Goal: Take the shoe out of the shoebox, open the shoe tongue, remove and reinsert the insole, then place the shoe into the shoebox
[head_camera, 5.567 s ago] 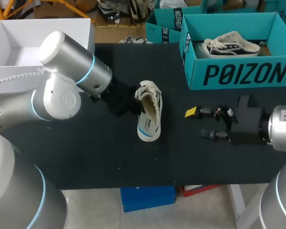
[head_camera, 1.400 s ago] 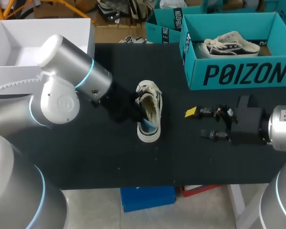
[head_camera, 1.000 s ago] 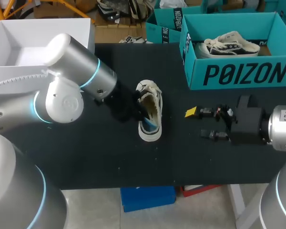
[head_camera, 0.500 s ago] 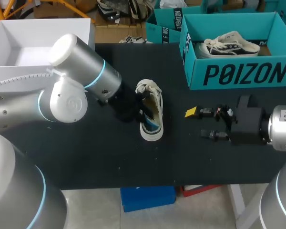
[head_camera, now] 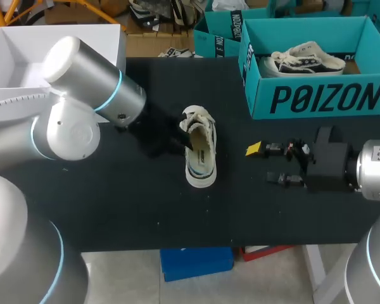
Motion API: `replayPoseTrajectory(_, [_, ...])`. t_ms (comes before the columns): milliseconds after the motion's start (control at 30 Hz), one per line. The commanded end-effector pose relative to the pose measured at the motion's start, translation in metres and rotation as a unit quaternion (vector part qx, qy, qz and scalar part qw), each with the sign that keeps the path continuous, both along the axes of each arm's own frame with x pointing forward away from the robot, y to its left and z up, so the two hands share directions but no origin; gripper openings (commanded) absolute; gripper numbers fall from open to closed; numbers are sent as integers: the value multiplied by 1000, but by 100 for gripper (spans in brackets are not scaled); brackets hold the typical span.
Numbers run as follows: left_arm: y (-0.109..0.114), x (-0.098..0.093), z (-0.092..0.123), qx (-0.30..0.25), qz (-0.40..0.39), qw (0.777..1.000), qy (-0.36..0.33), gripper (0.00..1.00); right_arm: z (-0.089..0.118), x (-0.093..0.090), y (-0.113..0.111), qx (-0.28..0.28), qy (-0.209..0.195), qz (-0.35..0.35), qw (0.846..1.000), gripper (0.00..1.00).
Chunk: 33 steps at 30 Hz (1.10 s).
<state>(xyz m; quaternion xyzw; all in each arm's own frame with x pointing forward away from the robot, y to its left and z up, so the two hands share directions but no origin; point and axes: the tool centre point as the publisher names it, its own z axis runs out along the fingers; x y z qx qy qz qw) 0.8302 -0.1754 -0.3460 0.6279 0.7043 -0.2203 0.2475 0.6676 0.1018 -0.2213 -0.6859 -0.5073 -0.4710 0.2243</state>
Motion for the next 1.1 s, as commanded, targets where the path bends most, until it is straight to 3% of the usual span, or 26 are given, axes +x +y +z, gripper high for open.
replayPoseTrajectory(33, [4, -10, 7, 43, -6, 999, -8, 0, 0, 1, 1, 0, 0, 0, 1000, 100])
replayPoseTrajectory(600, [-12, -9, -23, 114, -33, 993, 1, 0, 0, 1, 1, 0, 0, 0, 1000, 100])
replayPoseTrajectory(1100, [-26, -2, -46, 143, -39, 989, 19, 0, 0, 1, 1, 0, 0, 0, 1000, 100])
